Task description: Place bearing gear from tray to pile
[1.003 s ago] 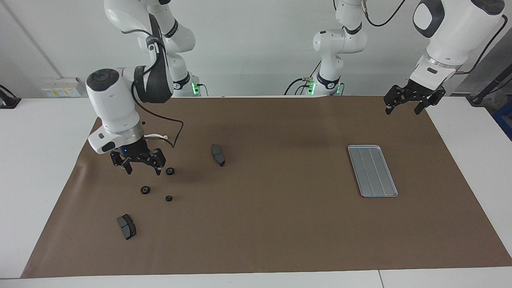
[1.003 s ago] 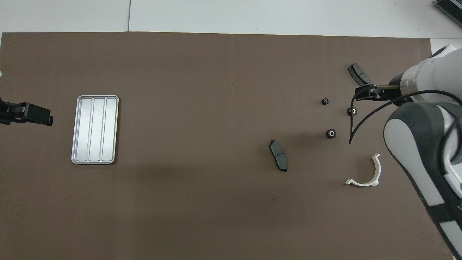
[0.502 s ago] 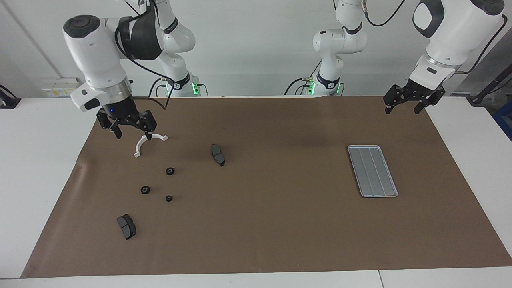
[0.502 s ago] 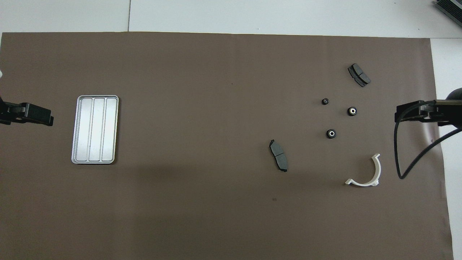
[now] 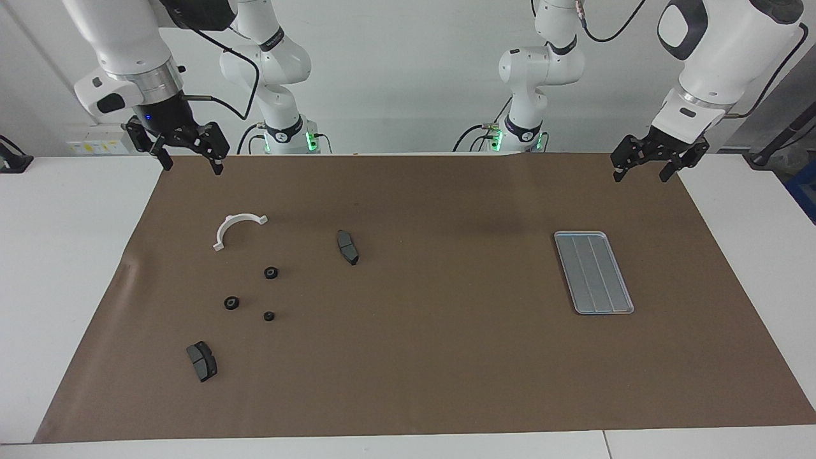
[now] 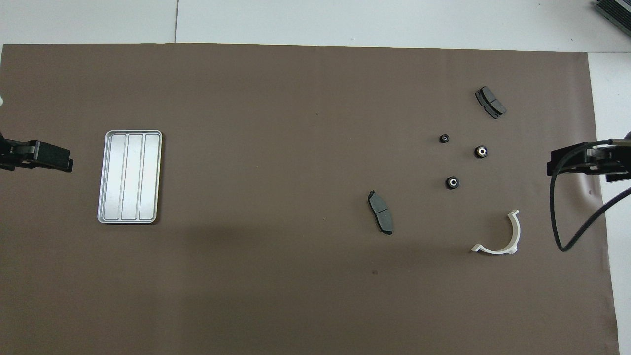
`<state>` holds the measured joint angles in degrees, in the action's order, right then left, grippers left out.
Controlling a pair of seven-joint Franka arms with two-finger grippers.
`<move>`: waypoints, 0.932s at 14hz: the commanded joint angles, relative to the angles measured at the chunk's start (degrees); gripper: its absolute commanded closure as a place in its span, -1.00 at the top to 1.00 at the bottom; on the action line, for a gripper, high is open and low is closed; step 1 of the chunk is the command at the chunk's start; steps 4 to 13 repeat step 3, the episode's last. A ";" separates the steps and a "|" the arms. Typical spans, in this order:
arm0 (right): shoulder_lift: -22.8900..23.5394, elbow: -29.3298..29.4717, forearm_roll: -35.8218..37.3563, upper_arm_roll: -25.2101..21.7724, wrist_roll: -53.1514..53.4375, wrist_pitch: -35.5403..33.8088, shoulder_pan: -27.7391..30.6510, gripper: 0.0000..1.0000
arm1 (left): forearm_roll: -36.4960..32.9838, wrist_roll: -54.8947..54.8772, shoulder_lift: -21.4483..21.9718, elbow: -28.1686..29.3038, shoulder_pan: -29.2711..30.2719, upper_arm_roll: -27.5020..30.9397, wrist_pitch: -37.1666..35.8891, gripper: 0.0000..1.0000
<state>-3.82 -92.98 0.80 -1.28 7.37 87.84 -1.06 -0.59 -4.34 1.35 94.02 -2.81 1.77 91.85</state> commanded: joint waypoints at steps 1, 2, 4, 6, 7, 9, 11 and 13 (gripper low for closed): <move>0.22 1.31 -0.20 0.58 -0.51 -2.23 1.15 1.00 | 0.50 0.21 1.55 1.43 -0.62 0.43 0.17 1.00; 0.22 1.31 -0.10 0.40 -1.56 -1.63 1.15 1.00 | 0.50 0.30 1.55 1.43 -0.62 0.43 0.09 1.00; 0.22 1.31 -0.01 0.49 -1.83 -1.45 1.15 1.00 | 0.50 0.38 1.55 1.43 -0.62 0.43 0.17 1.00; 0.22 1.31 -0.01 0.49 -1.83 -1.45 1.15 1.00 | 0.50 0.38 1.55 1.43 -0.62 0.43 0.17 1.00; 0.22 1.31 -0.01 0.49 -1.83 -1.45 1.15 1.00 | 0.50 0.38 1.55 1.43 -0.62 0.43 0.17 1.00; 0.22 1.31 -0.01 0.49 -1.83 -1.45 1.15 1.00 | 0.50 0.38 1.55 1.43 -0.62 0.43 0.17 1.00; 0.22 1.31 -0.01 0.49 -1.83 -1.45 1.15 1.00 | 0.50 0.38 1.55 1.43 -0.62 0.43 0.17 1.00; 0.22 1.31 -0.01 0.49 -1.83 -1.45 1.15 1.00 | 0.50 0.38 1.55 1.43 -0.62 0.43 0.17 1.00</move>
